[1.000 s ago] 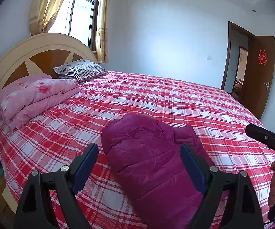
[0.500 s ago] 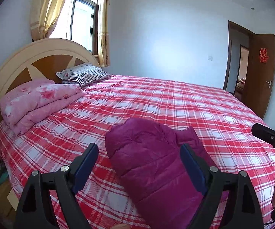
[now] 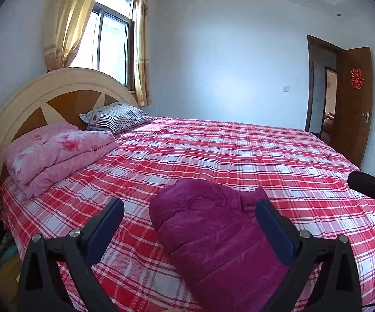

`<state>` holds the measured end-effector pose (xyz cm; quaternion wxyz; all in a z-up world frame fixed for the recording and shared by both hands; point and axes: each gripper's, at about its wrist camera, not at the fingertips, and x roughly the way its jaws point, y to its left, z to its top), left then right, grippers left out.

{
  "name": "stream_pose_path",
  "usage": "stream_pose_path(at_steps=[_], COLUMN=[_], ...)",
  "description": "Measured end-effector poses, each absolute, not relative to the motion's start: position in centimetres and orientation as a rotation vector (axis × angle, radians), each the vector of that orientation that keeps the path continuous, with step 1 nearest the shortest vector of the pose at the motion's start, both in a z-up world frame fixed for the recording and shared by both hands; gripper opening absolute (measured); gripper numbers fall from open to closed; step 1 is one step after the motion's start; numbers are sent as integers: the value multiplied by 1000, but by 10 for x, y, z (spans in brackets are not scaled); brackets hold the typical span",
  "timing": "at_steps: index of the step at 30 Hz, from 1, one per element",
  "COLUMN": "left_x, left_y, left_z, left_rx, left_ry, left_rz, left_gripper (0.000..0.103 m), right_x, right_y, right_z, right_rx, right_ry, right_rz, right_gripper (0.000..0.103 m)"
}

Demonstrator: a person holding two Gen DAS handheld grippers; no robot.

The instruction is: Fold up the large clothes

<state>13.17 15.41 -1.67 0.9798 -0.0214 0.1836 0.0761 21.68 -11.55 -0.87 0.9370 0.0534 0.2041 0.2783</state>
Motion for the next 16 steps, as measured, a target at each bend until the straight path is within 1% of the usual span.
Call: stream_pose_path(at_steps=[16], left_x=[132], left_y=[161], left_z=[-22], left_rx=[-62], left_ry=[365], left_rz=[150], left_gripper=[102], right_x=[220], right_y=[-112], right_z=[-24], right_rx=[94], right_ry=[467], right_rz=[571], right_gripper=[101])
